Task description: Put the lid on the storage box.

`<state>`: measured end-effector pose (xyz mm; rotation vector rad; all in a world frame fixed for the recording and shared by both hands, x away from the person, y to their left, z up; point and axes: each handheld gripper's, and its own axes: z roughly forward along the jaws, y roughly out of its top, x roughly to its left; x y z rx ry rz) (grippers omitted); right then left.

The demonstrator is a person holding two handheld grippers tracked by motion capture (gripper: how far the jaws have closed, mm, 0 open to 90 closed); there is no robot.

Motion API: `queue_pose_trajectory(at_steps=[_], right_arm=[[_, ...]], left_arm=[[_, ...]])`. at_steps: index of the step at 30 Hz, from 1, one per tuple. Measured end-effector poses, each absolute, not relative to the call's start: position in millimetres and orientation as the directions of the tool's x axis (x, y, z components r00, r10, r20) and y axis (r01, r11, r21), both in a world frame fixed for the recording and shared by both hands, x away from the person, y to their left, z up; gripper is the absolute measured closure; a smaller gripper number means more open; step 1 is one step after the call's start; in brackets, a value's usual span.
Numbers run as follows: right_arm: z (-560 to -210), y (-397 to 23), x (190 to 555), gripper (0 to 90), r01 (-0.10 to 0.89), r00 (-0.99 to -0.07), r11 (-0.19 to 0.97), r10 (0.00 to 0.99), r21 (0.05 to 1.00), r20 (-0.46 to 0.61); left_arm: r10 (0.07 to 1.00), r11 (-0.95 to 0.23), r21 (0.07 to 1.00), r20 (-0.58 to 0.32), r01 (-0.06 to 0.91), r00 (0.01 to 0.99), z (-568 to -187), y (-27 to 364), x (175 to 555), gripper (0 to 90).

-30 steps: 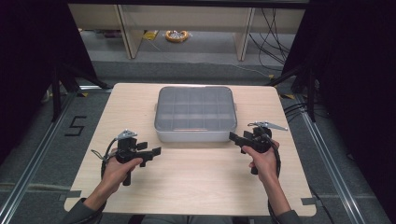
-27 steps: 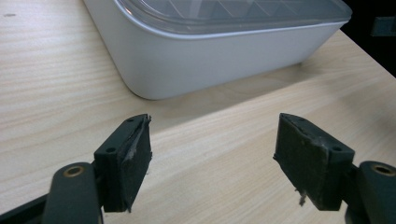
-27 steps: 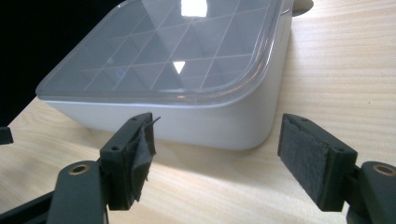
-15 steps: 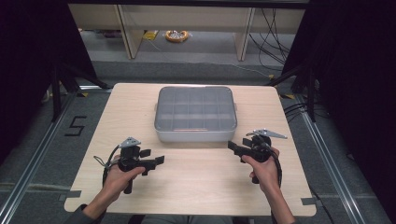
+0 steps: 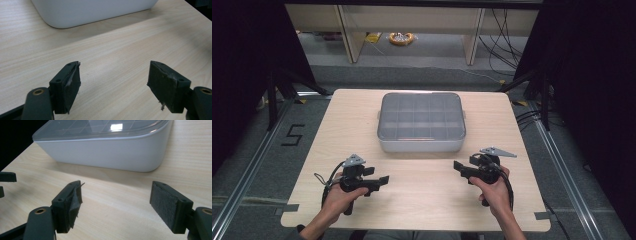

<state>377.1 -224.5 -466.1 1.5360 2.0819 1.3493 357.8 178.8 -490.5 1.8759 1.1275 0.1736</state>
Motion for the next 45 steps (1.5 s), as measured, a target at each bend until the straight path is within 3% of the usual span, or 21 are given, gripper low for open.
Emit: queue_pose_trajectory(at_steps=[11,18,19,21,26,30,35,36,39,41,45], right_arm=[[-475,-223,352,16.7,0.635,-0.440,0.030,0.835,0.772,0.330],[-477,-224,337,16.1,0.626,-0.471,0.083,0.833,0.775,0.291],[-475,-219,330,16.1,0.674,-0.425,0.026,0.831,0.738,0.359],[-478,-223,330,16.2,0.620,-0.477,0.082,0.830,0.780,0.291],[-478,-220,319,16.1,0.655,-0.456,0.070,0.831,0.753,0.319],[-482,-221,314,16.1,0.632,-0.494,0.126,0.826,0.765,0.272],[-483,-216,301,16.1,0.661,-0.480,0.103,0.819,0.744,0.313],[-485,-219,302,16.1,0.630,-0.511,0.142,0.816,0.763,0.269],[-486,-216,296,16.2,0.644,-0.513,0.135,0.806,0.753,0.294],[-489,-217,295,16.2,0.623,-0.537,0.177,0.805,0.762,0.253],[-488,-214,286,16.2,0.660,-0.524,0.151,0.795,0.736,0.307]], left_arm=[[0.732,-0.188,0.763,-0.310,0.619,0.606,-496,177,344,22.0],[0.707,-0.214,0.773,-0.299,0.597,0.641,-496,177,333,15.1],[0.705,-0.213,0.771,-0.304,0.601,0.641,-496,176,331,14.9],[0.696,-0.218,0.769,-0.309,0.601,0.648,-496,175,327,14.9],[0.687,-0.241,0.774,-0.289,0.585,0.667,-496,175,317,14.9],[0.685,-0.239,0.786,-0.280,0.570,0.673,-495,175,310,14.9],[0.689,-0.252,0.781,-0.270,0.571,0.672,-495,176,302,14.9],[0.688,-0.262,0.779,-0.262,0.569,0.676,-495,176,301,14.9],[0.688,-0.265,0.778,-0.262,0.570,0.677,-496,175,296,14.9],[0.683,-0.278,0.774,-0.258,0.569,0.683,-496,174,293,14.9],[0.685,-0.274,0.776,-0.257,0.568,0.681,-497,173,288,14.9]])
